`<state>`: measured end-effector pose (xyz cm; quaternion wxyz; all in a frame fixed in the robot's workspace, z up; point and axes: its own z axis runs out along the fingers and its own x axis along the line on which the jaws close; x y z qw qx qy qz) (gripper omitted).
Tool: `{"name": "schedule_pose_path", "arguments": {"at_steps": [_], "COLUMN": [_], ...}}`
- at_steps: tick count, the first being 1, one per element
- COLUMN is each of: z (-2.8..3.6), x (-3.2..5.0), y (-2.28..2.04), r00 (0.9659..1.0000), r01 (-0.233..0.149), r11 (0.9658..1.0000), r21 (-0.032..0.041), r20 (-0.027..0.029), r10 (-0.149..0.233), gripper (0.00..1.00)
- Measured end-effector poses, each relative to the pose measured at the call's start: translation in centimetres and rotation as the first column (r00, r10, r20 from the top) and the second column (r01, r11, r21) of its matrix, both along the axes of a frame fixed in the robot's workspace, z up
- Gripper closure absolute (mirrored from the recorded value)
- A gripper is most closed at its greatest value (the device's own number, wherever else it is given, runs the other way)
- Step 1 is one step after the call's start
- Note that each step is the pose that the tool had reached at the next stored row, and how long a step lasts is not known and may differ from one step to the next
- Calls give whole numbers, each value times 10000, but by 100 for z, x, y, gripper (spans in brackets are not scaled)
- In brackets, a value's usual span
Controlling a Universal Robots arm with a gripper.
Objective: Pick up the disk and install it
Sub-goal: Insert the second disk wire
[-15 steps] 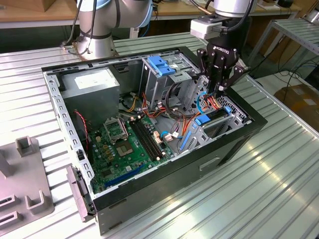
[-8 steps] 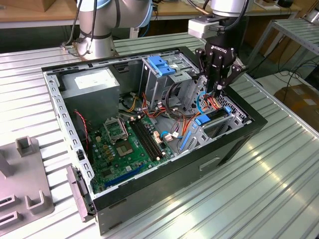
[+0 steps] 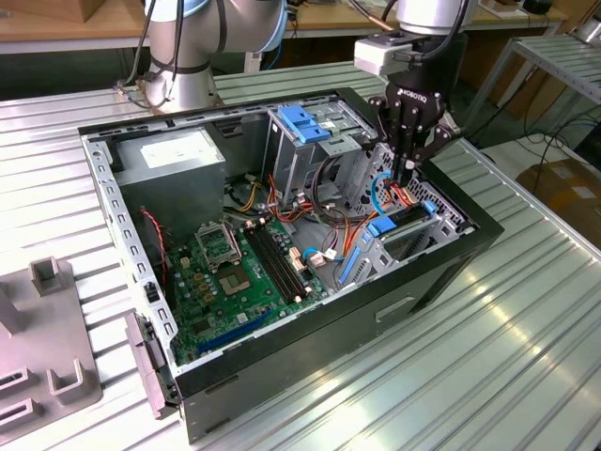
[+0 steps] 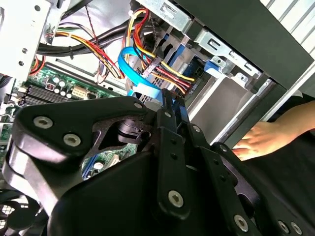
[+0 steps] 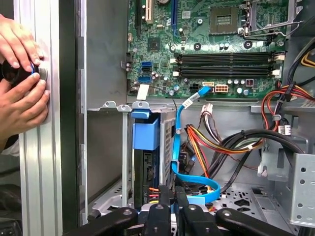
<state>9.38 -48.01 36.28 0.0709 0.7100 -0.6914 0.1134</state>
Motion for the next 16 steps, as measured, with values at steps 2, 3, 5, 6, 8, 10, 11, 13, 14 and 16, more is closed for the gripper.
{"name": "schedule_pose_path", "arguments": {"at_steps": [2,3,5,6,8,10,11,13,14,16], "z": [0,0,-1,-4,-20,-41,-42,-45,-45,-45], "x": [0,0,-1,-2,-64,-145,-165,-196,-196,-197], "y": [-36,-60,-126,-170,-293,-390,-393,-398,-399,-399], "r00": [10000,10000,10000,10000,10000,9998,9997,9997,9997,9997], "r01": [0,0,0,0,-60,-112,-116,-117,-118,-117], "r11": [9999,9999,9996,9993,9910,9887,9886,9885,9885,9885], "r21": [110,162,265,383,1334,1496,1503,1508,1508,1508], "r20": [0,0,0,0,54,204,208,212,214,216], "r10": [0,0,0,0,53,83,85,86,86,85], "gripper": [84,84,84,84,84,84,84,84,84,84]}}
